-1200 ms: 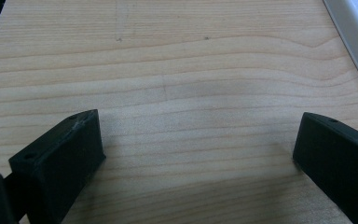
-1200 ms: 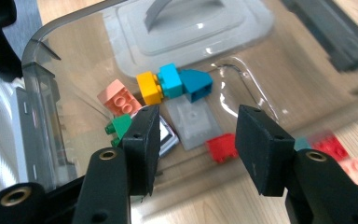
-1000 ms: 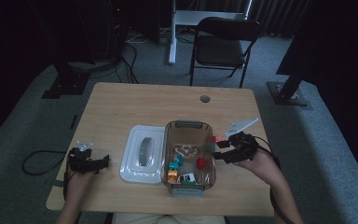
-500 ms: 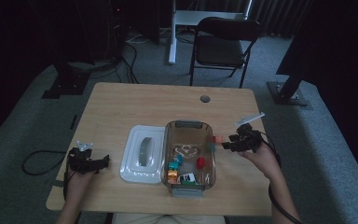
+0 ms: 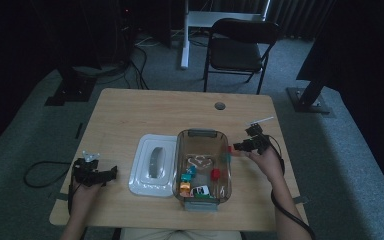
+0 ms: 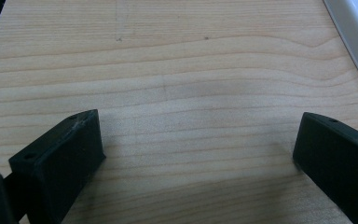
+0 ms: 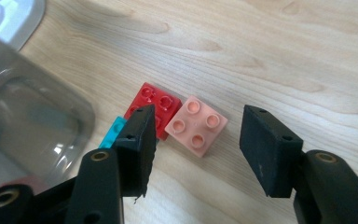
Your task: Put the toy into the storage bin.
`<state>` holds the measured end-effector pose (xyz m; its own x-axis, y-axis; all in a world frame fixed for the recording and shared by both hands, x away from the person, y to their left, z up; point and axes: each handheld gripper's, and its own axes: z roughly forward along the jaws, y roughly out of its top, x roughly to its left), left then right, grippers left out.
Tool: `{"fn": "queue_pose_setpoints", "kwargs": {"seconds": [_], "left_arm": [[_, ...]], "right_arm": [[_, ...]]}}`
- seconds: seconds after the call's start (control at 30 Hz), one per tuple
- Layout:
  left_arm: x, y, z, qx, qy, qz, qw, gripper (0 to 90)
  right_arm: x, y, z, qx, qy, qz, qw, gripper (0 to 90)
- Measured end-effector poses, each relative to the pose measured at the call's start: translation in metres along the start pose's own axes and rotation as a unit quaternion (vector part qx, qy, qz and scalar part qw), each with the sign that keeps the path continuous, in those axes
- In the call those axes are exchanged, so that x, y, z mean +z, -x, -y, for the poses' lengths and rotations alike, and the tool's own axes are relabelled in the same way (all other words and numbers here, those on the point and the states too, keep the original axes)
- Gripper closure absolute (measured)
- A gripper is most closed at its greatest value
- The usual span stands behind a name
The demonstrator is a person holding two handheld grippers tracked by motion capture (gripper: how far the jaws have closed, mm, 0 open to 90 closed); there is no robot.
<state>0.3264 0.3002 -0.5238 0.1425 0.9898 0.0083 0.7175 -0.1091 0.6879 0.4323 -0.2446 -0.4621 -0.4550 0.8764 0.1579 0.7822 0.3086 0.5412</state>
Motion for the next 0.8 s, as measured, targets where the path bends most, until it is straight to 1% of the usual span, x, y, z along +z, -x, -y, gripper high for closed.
{"fn": "queue_pose_setpoints", "kwargs": {"seconds": [0.07,0.1,0.17,0.23,0.3,0.43,0.47,0.6,0.8], "left_arm": [[0.000,0.000,0.000,0.000,0.000,0.000,1.0000,2.0],[0.000,0.000,0.000,0.000,0.000,0.000,1.0000,2.0],[0.000,0.000,0.000,0.000,0.000,0.000,1.0000,2.0],[0.000,0.000,0.000,0.000,0.000,0.000,1.0000,2.0],[0.000,0.000,0.000,0.000,0.000,0.000,1.0000,2.0],[0.000,0.000,0.000,0.000,0.000,0.000,1.0000,2.0],[0.000,0.000,0.000,0.000,0.000,0.000,1.0000,2.0],[0.000,0.000,0.000,0.000,0.000,0.000,1.0000,2.0],[0.000,0.000,0.000,0.000,0.000,0.000,1.0000,2.0]], "right_arm": [[0.006,0.000,-0.001,0.010,-0.001,0.011,0.9999,43.9],[0.009,0.001,-0.001,0.013,-0.002,0.009,0.9999,43.9],[0.013,0.000,-0.002,0.011,-0.003,0.016,0.9998,43.9],[0.017,-0.001,-0.002,0.009,-0.007,0.015,0.9998,44.0],[0.021,-0.002,-0.001,0.004,-0.014,0.022,0.9997,44.0],[0.026,0.000,0.000,0.001,-0.021,0.017,0.9996,47.8],[0.026,0.002,0.001,0.001,-0.019,0.007,0.9998,49.8],[0.026,0.004,-0.001,0.008,-0.021,0.001,0.9997,50.1],[0.029,0.002,-0.006,0.017,-0.026,0.008,0.9995,49.7]]}}
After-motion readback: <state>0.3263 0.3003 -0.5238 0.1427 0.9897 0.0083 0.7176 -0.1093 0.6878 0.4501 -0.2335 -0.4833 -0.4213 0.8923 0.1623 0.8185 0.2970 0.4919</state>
